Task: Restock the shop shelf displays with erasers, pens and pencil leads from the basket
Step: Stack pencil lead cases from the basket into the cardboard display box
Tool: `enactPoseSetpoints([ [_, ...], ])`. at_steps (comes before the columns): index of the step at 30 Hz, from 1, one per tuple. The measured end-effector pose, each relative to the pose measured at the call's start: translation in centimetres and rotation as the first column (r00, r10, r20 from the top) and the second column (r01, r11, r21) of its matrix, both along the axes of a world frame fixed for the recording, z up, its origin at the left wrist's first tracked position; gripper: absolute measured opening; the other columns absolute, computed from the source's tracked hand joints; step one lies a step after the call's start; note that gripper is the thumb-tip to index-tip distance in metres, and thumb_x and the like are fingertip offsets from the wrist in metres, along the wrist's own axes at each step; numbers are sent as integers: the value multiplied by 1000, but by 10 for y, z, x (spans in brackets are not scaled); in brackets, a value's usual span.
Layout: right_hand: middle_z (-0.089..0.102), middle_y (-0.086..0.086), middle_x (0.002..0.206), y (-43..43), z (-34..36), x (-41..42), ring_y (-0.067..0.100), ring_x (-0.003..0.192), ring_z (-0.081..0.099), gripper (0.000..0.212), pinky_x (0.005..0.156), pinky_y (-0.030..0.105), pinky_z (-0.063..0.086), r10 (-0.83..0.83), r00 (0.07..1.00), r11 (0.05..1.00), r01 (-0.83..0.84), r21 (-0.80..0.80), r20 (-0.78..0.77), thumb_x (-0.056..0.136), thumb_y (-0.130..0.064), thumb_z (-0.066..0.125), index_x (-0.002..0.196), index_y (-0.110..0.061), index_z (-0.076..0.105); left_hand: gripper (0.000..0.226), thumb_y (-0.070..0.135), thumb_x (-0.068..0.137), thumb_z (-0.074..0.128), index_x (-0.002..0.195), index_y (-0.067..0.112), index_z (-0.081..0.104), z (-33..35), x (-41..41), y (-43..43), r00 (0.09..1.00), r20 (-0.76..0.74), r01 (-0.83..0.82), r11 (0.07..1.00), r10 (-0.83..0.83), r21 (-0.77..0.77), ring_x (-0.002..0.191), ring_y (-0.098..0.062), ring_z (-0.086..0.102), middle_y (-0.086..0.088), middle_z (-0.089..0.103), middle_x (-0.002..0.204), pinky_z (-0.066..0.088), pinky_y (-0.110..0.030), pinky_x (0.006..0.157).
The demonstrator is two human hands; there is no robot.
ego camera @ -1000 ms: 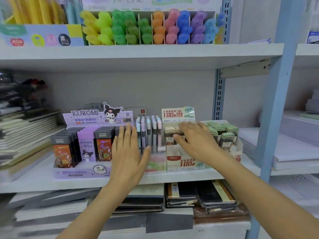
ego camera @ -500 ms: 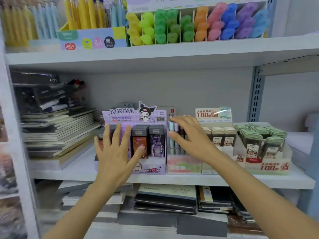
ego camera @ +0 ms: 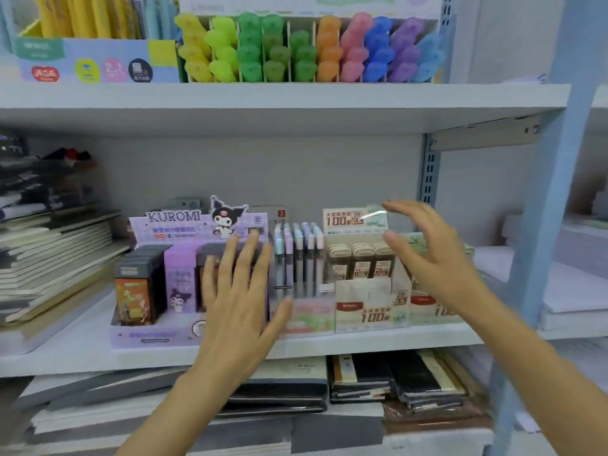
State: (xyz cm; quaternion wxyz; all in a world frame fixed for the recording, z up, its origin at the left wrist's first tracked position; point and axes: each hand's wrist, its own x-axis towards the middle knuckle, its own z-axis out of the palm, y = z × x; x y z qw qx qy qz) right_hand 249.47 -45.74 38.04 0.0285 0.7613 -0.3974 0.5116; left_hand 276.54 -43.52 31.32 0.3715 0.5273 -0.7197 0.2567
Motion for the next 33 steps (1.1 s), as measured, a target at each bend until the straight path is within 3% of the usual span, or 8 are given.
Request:
enactPoseSetpoints([
  [6, 53, -16, 121, 9, -24, -92, -10, 105, 47, 34, 96, 28, 38, -157, 987, 986, 155, 63, 28, 95, -18, 55, 127, -29, 51, 69, 50, 98, 28, 156, 16, 12, 4, -85, -9, 981, 85, 173, 984, -177, 52, 151, -20, -6, -3, 2, 164, 1, -45, 120],
  [8, 57, -13, 121, 6, -31, -97, -3, 111, 50, 30, 100, 31, 41, -129, 991, 982, 133, 135, -39, 95, -19, 56, 124, -26, 58, 68, 51, 98, 24, 156, 18, 11, 3, -101, -14, 975, 100, 190, 978, -198, 89, 151, -18, -9, -1, -1, 165, -1, -45, 120],
  [11, 60, -7, 124, 0, -32, -107, 7, 120, 49, 32, 104, 27, 38, -88, 989, 990, 100, 102, -120, 90, -25, 63, 122, -20, 64, 67, 51, 99, 22, 156, 19, 10, 6, -129, -22, 966, 132, 210, 972, -223, 103, 150, -16, -13, 1, -4, 164, -5, -43, 121],
  [15, 60, -13, 109, -7, -24, -111, -1, 109, 50, 32, 92, 12, 37, -22, 988, 995, 36, 91, -155, 82, -33, 71, 112, -24, 66, 66, 52, 98, 19, 156, 22, 8, 13, -149, -32, 953, 142, 249, 959, -267, 133, 149, -12, -16, 5, -3, 164, -8, -40, 120],
  [21, 64, -15, 95, -11, -13, -114, 2, 91, 59, 14, 78, 16, 46, 69, 988, 988, -48, 145, -140, 88, -19, 68, 101, -19, 63, 68, 55, 96, 11, 156, 27, -2, 18, -165, -40, 937, 165, 281, 945, -309, 169, 147, -6, -18, 11, -8, 162, -13, -34, 120],
  [26, 61, -10, 96, 6, 27, -130, 9, 88, 61, 7, 76, 18, 49, 43, 998, 994, -39, -106, 36, 96, -25, 54, 103, -25, 53, 67, 53, 99, 24, 155, 28, -3, 20, -165, -42, 926, 145, 325, 932, -348, 161, 145, -1, -13, 12, 0, 162, -24, -20, 112],
  [28, 59, -6, 97, 3, 37, -128, 11, 87, 58, 8, 77, 16, 46, -6, 994, 972, 32, -233, 111, 97, -17, 52, 105, -18, 53, 66, 52, 99, 26, 156, 27, 1, 20, -165, -43, 924, 134, 336, 929, -357, 158, 143, 1, -10, 11, 8, 162, -25, -16, 109],
  [33, 59, 9, 105, -30, 42, -112, 13, 93, 52, 15, 83, 15, 41, -141, 974, 948, 185, -259, 179, 98, -2, 48, 110, 1, 56, 67, 51, 100, 31, 156, 28, 3, 22, -164, -43, 918, 123, 356, 920, -377, 164, 138, 5, -9, 12, 13, 161, -28, -12, 105],
])
